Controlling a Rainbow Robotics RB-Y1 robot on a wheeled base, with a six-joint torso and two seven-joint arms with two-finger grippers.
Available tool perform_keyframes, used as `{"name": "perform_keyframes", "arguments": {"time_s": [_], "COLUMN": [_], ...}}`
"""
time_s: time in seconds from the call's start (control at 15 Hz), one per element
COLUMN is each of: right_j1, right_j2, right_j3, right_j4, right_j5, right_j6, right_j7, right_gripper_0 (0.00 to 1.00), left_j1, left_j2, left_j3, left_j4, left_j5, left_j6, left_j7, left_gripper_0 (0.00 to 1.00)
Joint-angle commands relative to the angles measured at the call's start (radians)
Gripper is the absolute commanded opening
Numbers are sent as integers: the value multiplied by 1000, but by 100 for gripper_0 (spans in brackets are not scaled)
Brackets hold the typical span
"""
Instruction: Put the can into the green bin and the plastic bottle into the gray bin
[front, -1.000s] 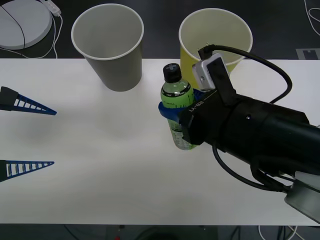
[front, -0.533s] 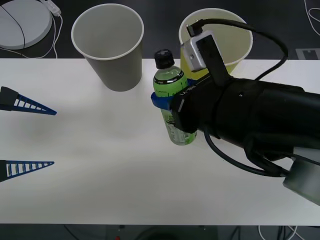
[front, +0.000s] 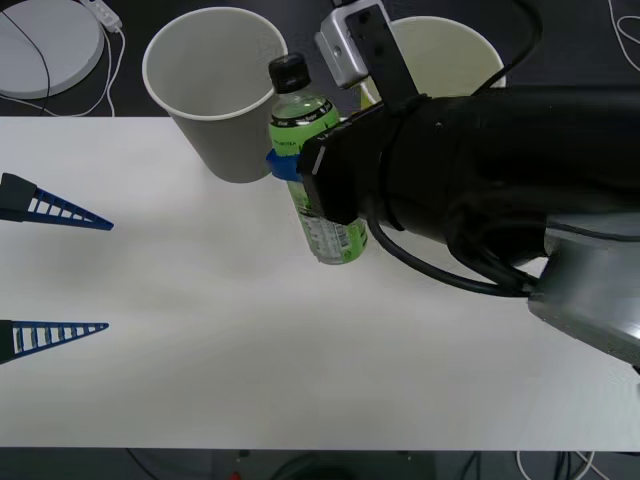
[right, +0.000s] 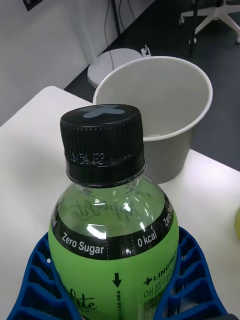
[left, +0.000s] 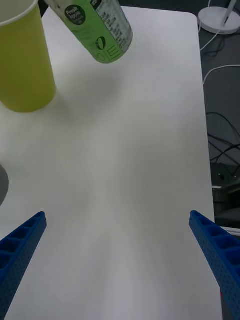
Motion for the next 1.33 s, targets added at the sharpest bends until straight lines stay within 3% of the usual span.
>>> {"name": "perform_keyframes", "arguments": {"time_s": [0.07, 0.33, 0.87, 1.33], "right_j1": [-57, -173, -436, -557], "right_j2": [40, 98, 179, 244], "right_j3": [0, -5, -71, -71], "right_j4": [88, 203, 488, 694], "right_j5": [-5, -17, -141, -111], "right_j6": [1, 85, 206, 205], "right_j7": [3, -1, -17, -13], "right_gripper_0": [0, 0, 0, 0], "left_j1": [0, 0, 0, 0], "left_j2": [0, 0, 0, 0], "left_j3": [0, 0, 0, 0], "left_j4": [0, 0, 0, 0], "left_j5": [0, 0, 0, 0], "left_j6": [0, 0, 0, 0], "left_j7": [0, 0, 0, 0], "left_gripper_0": [100, 100, 100, 100]}}
